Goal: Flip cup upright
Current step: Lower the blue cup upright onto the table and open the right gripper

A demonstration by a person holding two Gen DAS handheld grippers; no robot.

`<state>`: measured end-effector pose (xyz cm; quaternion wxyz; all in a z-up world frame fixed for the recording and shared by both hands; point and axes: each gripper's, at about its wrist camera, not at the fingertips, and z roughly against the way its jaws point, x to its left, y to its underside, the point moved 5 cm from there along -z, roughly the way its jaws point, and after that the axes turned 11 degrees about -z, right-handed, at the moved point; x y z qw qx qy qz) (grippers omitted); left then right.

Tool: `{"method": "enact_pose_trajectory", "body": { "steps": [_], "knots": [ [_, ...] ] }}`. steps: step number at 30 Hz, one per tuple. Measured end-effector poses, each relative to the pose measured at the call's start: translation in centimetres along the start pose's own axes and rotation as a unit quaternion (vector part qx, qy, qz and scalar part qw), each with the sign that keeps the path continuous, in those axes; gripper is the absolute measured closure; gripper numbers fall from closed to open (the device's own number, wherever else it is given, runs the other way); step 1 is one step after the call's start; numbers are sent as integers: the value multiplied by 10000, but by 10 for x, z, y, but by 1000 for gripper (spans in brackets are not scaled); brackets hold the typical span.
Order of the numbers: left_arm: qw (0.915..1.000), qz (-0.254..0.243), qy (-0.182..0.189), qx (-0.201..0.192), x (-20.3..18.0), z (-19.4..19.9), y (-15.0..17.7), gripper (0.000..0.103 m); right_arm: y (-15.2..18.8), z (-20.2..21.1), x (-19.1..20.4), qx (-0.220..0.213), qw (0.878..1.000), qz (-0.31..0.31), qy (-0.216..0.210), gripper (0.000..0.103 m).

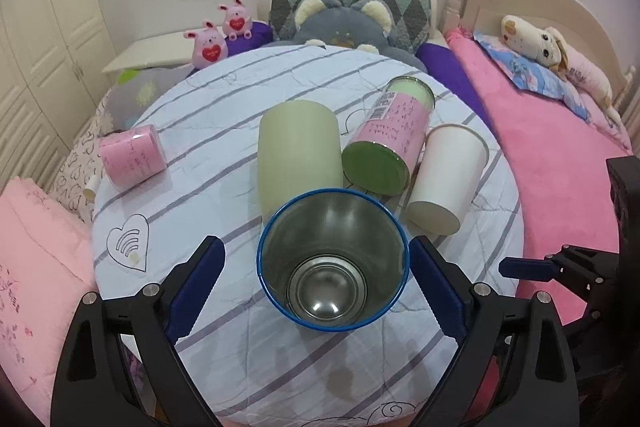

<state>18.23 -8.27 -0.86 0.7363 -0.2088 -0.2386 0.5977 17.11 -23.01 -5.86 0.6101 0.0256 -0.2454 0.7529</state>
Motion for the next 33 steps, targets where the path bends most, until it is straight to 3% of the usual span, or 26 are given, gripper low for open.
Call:
{"method": "enact_pose_trajectory", "body": {
  "steps": [15,25,33],
  "knots": [
    [10000,3,-47,32,5,5,9,9,15,4,6,40,9999,-22,104,22],
    [9998,-119,113,-109,2,27,20,9,37,20,21,-98,9996,-50,258,22],
    [9993,-310,-137,-152,8,43,42,9,60,24,38,-182,9994,-138,260,22]
  ]
}}
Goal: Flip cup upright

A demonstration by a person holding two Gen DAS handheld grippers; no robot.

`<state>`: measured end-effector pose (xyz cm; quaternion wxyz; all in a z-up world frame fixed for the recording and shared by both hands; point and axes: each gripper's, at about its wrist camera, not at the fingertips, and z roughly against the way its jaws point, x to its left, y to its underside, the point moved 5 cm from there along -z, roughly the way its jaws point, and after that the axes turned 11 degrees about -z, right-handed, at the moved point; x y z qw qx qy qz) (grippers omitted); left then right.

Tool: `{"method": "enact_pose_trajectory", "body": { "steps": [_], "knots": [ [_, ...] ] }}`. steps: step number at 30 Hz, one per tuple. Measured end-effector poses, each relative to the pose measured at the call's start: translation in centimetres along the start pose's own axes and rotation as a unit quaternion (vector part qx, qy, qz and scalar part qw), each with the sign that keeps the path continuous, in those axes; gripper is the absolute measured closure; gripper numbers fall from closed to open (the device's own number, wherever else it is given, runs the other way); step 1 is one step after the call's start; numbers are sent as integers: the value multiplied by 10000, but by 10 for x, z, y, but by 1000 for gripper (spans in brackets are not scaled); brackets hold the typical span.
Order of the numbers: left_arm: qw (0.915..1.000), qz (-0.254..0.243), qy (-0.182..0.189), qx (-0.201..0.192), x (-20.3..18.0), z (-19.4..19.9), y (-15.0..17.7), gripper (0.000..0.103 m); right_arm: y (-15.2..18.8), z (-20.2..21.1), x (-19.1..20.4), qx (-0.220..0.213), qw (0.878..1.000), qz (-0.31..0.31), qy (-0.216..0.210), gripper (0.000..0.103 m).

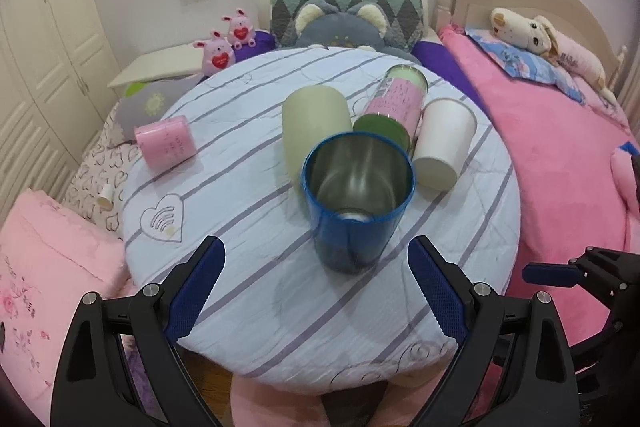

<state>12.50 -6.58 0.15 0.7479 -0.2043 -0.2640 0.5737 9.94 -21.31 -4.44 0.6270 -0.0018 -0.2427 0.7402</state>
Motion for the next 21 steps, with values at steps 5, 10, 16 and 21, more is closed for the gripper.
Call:
{"method": "enact_pose_trajectory", "body": {
  "steps": [5,10,16,21],
  "knots": [
    [9996,-224,-111,-164,4,11,17,9,15,4,14,-332,9994,27,66,22],
    [9987,-296,-82,-398,10,17,33,8,29,6,22,-658,9974,-183,239,22],
    [9974,-321,-50,-645,17,19,48,7,41,10,33,-1252,9896,-275,661,22],
    [9960,2,44,-895,30,14,58,7,50,19,41,-1880,9775,-363,888,22]
  ]
}}
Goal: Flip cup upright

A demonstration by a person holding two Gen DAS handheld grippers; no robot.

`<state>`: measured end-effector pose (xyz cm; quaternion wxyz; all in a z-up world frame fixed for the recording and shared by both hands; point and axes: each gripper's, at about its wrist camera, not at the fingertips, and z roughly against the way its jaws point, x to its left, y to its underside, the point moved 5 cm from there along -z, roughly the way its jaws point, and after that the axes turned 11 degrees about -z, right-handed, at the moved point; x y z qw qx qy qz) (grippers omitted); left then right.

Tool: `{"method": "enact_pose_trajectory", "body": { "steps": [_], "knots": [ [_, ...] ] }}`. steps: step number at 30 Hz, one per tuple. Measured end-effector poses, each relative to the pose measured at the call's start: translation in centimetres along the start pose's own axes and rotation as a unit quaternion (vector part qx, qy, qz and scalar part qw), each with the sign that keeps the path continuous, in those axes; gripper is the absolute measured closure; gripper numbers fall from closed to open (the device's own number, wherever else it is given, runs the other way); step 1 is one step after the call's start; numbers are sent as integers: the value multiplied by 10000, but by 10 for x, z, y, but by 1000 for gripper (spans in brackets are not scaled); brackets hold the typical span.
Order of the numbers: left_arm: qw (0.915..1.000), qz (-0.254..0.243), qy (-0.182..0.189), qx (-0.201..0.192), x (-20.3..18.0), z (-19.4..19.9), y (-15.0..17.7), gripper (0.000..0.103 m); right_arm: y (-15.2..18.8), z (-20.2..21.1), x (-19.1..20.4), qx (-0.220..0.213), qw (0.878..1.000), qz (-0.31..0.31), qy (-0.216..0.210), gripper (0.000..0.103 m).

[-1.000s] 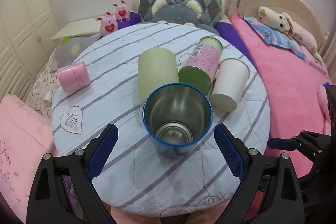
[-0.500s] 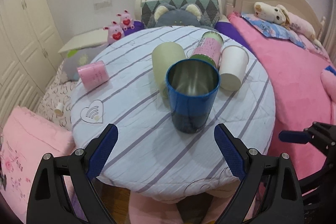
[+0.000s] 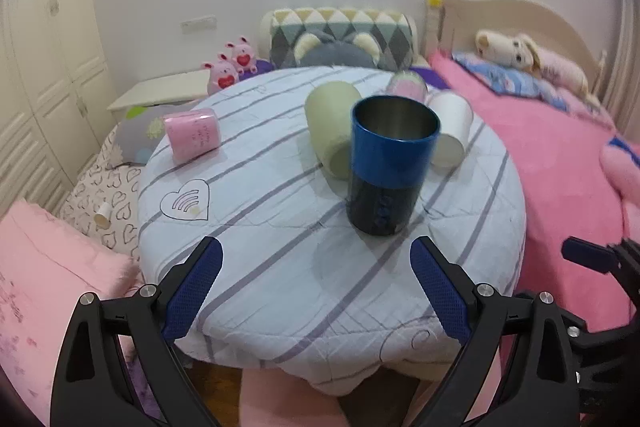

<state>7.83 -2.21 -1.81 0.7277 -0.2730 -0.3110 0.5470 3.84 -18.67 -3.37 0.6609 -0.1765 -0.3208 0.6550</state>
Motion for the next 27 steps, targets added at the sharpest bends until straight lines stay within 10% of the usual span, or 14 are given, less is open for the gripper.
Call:
{"method": "enact_pose_trajectory", "body": {
  "steps": [16,27],
  "knots": [
    [9884,-17,-623,-1384,14,35,6,7,0,24,9,-1761,9838,-99,330,22],
    [9803,-232,-615,-1861,-2,48,9,7,9,23,6,-2111,9760,-125,510,19]
  ]
}}
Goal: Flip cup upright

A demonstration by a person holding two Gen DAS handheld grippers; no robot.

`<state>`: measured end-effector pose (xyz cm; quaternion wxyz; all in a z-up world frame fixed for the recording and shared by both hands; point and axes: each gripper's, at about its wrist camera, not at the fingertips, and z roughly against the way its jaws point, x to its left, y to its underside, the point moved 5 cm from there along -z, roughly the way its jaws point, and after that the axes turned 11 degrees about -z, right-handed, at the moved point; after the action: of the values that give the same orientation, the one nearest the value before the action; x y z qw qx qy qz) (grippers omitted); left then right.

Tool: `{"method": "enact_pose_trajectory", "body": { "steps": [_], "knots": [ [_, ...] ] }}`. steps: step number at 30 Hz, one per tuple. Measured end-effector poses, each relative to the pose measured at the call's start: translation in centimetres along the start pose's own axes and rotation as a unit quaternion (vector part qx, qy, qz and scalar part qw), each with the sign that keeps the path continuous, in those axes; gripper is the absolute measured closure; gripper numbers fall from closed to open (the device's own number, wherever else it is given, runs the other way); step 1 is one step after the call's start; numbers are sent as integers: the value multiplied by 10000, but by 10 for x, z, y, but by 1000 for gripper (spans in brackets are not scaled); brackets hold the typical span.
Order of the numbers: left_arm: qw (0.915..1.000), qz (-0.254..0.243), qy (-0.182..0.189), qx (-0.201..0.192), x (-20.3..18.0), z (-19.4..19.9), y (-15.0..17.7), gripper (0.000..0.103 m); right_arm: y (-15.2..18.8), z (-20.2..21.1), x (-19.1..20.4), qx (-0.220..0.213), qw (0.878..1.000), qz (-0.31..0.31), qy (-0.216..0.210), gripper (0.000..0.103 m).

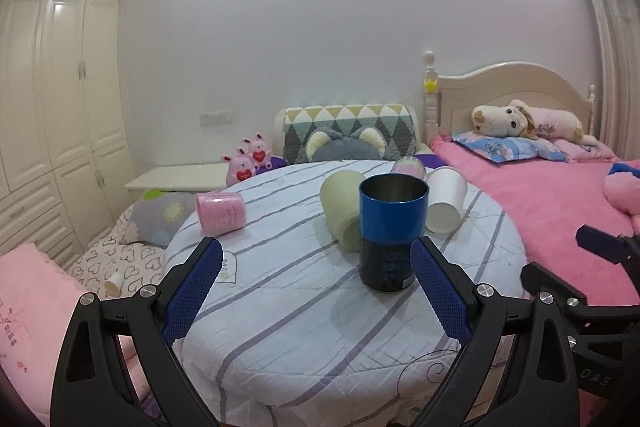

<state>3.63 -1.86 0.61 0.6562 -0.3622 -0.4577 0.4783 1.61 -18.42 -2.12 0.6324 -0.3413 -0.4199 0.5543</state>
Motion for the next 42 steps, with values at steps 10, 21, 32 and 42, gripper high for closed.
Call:
{"method": "enact_pose_trajectory", "body": {
  "steps": [10,21,32,42],
  "knots": [
    [9998,-150,51,-134,-10,3,-1,6,10,-6,-4,165,9998,33,115,19],
    [9995,-219,-2,-242,-11,6,-1,6,10,-4,-2,222,9997,99,102,19],
    [9993,-251,9,-271,-11,7,-3,5,7,-2,-3,246,9997,61,66,19],
    [9994,-256,27,-215,-12,1,-1,4,9,-3,1,318,9994,152,45,19]
  ]
}}
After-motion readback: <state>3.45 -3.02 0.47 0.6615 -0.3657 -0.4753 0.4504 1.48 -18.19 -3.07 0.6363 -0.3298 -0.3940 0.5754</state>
